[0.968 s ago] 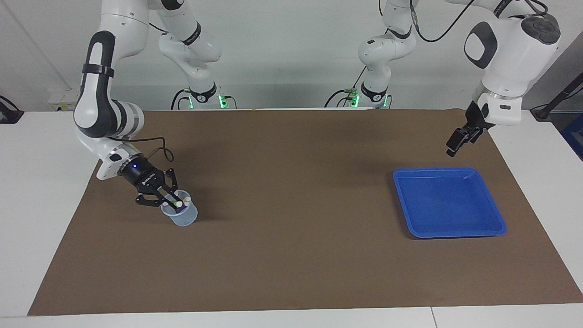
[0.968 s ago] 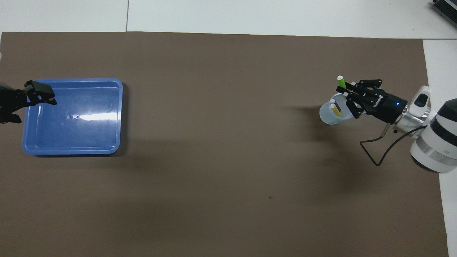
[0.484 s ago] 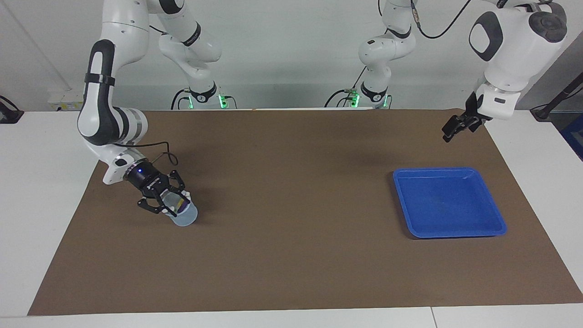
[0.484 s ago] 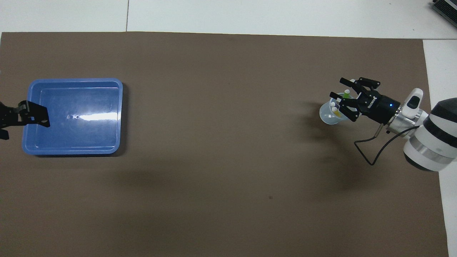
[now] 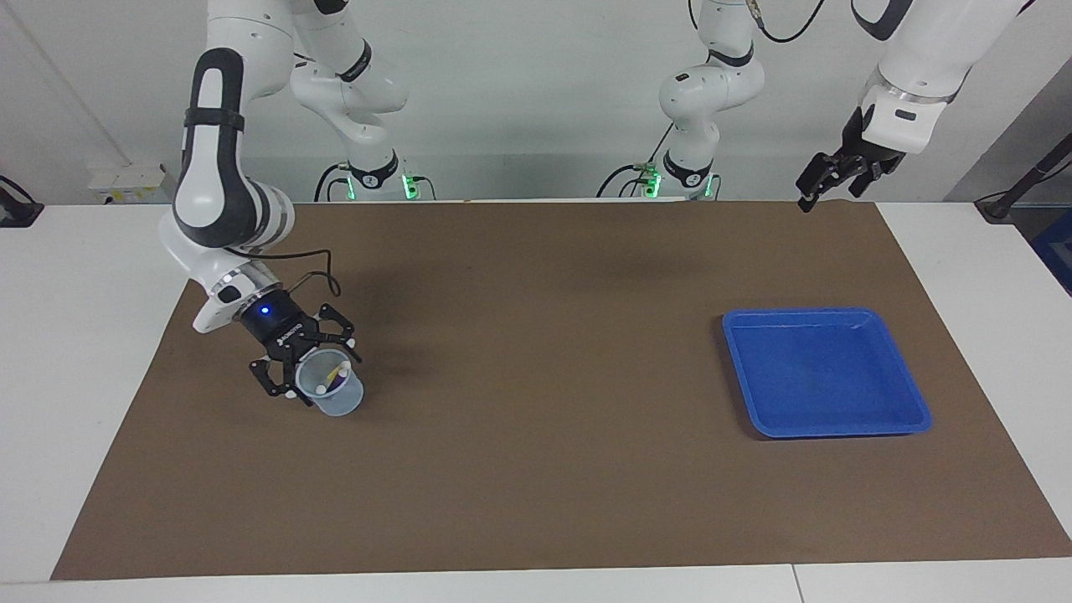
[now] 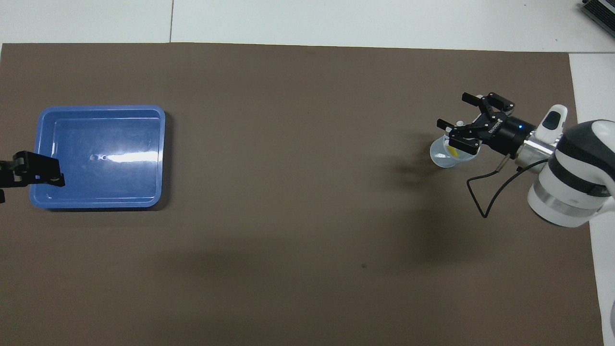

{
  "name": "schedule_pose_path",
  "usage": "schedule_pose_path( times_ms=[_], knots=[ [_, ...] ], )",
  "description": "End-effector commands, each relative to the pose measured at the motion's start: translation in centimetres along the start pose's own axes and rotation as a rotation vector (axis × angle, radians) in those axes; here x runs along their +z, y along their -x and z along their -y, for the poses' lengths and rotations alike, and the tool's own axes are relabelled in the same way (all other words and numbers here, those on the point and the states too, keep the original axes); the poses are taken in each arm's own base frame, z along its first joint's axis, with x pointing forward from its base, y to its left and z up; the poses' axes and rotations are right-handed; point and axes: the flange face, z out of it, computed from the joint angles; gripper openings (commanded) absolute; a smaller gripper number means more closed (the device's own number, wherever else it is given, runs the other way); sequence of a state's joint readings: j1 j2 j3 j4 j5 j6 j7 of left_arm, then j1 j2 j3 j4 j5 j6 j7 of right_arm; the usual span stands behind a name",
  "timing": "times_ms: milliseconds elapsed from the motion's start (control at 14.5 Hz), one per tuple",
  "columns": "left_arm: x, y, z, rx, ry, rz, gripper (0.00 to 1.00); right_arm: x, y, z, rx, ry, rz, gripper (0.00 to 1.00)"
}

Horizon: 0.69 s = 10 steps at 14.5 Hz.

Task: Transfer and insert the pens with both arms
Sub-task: 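Lower the green pen into the white cup and open the right gripper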

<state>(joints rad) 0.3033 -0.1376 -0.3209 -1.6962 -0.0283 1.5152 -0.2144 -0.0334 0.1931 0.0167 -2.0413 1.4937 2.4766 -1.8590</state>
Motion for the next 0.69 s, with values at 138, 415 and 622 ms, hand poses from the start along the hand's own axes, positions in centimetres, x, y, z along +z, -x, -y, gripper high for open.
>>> schedule_pose_path(
  times_ms=[138, 415, 622],
  knots=[
    [-0.1, 0.3, -1.1, 0.058, -0.003, 0.057, 1.0, 0.4, -3.0, 1.2, 0.063, 0.147, 0.131, 1.0],
    [0.9, -1.1, -1.1, 0.066, 0.001, 0.108, 1.0, -0.2, -4.0, 0.7, 0.148, 0.209, 0.207, 1.0],
    [-0.7, -2.1, -1.1, 0.064, 0.013, 0.08, 1.0, -1.7, -5.1, -0.1, 0.126, 0.208, 0.28, 1.0]
  ],
)
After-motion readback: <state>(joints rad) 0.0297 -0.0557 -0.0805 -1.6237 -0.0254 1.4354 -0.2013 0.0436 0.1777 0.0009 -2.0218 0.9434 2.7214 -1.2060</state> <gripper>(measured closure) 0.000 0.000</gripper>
